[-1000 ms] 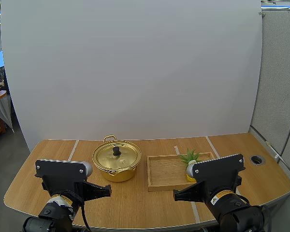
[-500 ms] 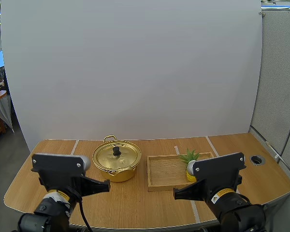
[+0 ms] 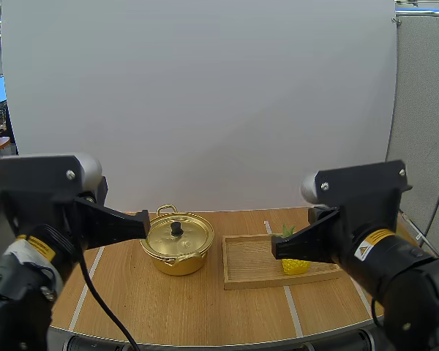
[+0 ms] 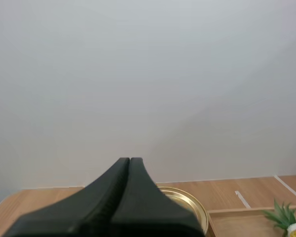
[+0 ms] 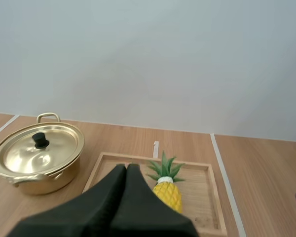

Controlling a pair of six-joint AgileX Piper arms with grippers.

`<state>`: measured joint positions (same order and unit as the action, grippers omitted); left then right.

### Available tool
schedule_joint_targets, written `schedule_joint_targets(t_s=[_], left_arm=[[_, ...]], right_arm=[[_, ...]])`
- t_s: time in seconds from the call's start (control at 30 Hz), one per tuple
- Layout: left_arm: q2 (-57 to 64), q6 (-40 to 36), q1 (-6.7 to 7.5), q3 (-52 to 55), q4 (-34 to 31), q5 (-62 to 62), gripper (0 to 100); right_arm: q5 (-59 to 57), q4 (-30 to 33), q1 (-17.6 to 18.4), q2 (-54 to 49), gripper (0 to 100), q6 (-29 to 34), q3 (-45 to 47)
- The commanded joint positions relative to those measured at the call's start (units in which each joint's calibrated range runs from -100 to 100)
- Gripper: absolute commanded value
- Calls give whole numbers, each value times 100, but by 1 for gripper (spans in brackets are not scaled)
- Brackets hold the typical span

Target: Open the pot, put the pineapple inside, and close it

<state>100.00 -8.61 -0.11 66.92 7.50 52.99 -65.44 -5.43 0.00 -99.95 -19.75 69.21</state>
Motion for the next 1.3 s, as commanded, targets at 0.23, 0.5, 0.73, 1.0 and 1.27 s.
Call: schedule_joint_targets(t_s=[0.23, 0.5, 0.73, 1.0, 1.27], left_arm=[[0, 32, -4, -1792, -163, 3502, 0], [0, 394, -4, -1807, -175, 3616, 0], [-778, 394, -4, -1807, -175, 3578, 0], [-2229, 425, -4, -1807, -155, 2956, 0], [-3111, 501, -4, -1807, -132, 2792, 16]], right_arm=[[-3456, -416, -17, -5, 0, 5, -1696], [-3456, -532, -17, -5, 0, 5, -1780], [-3456, -390, -17, 846, 0, 162, -1780], [-3456, -23, -17, 2207, 0, 181, -1780], [-3456, 52, -17, 2821, 19, 181, -1780]])
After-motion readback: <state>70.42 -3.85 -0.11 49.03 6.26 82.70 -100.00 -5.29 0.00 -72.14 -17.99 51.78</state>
